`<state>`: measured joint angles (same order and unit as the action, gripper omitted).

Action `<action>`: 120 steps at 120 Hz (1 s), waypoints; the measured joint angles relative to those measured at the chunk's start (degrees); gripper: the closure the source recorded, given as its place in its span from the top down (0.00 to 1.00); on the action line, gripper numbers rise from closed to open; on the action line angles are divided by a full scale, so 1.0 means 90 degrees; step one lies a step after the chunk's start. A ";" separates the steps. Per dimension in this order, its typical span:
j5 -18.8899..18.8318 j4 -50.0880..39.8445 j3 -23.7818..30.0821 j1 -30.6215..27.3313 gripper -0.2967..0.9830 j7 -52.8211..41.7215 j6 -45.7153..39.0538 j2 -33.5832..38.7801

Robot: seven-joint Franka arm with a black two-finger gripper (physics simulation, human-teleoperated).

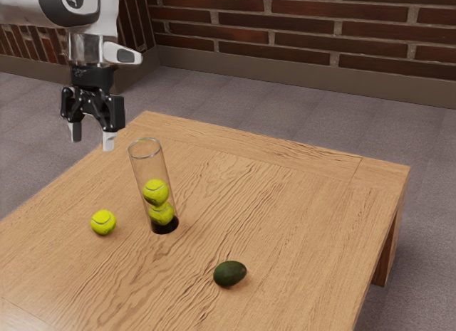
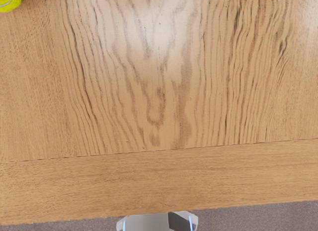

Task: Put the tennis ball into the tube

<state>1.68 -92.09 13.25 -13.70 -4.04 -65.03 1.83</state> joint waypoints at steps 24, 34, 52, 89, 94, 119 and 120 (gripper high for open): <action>-0.0017 -0.1172 -0.0470 0.0037 0.77 -0.0245 -0.2013 0.0626; -0.0010 -0.2585 -0.0754 -0.0078 0.77 -0.0319 -0.2865 0.1275; 0.0015 -0.3918 -0.1222 -0.0129 0.77 -0.0428 -0.4357 0.1244; -0.0096 -0.4259 -0.1683 -0.0132 0.77 -0.0602 -0.7030 -0.0278; -0.0175 -0.4261 -0.1712 -0.0162 0.77 -0.0623 -0.7289 -0.0439; -0.0341 -0.4225 -0.1841 -0.0148 0.77 -0.0709 -0.8196 -0.1120; -0.0344 -0.4222 -0.1841 -0.0146 0.77 -0.0712 -0.8224 -0.1140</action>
<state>-1.42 -130.08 -3.32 -15.02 -10.45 -139.05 -8.43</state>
